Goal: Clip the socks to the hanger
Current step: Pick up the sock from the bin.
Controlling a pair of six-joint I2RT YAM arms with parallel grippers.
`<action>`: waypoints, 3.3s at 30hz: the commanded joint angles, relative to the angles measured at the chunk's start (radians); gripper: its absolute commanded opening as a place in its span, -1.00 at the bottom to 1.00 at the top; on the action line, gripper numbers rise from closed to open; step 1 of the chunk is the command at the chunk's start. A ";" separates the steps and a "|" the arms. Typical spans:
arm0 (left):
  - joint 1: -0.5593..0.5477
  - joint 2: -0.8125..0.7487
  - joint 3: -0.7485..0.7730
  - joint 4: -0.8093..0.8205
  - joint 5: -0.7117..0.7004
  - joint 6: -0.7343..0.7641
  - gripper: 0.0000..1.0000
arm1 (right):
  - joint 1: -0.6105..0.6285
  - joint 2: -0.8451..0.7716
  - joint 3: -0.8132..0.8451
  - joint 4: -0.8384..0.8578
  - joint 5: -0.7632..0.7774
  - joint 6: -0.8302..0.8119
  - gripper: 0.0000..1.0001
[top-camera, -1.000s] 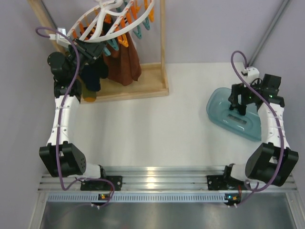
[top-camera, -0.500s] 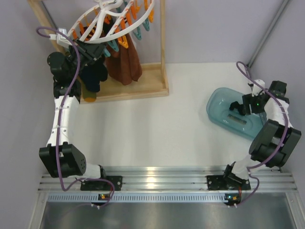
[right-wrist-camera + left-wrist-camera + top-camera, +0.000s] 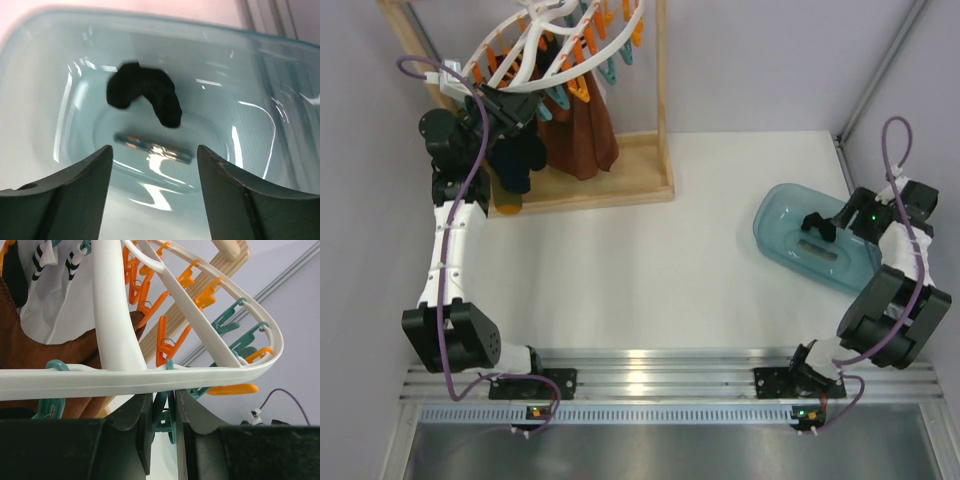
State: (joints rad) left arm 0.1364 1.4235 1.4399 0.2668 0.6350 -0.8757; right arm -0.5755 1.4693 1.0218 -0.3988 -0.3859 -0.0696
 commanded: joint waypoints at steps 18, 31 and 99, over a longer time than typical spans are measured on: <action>0.015 -0.014 0.016 0.014 -0.067 0.000 -1.00 | 0.086 0.207 0.185 0.109 0.309 0.365 0.20; 0.022 -0.018 0.011 0.006 -0.063 0.003 -1.00 | 0.112 0.270 0.221 0.074 0.139 0.064 0.15; 0.031 -0.008 -0.018 0.017 -0.035 -0.031 -1.00 | -0.006 0.077 -0.105 0.120 -0.131 1.013 -1.00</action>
State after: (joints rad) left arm 0.1539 1.4136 1.4281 0.2604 0.6628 -0.8818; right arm -0.6083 1.5608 0.8600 -0.3737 -0.4385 0.8371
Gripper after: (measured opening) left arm 0.236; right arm 0.026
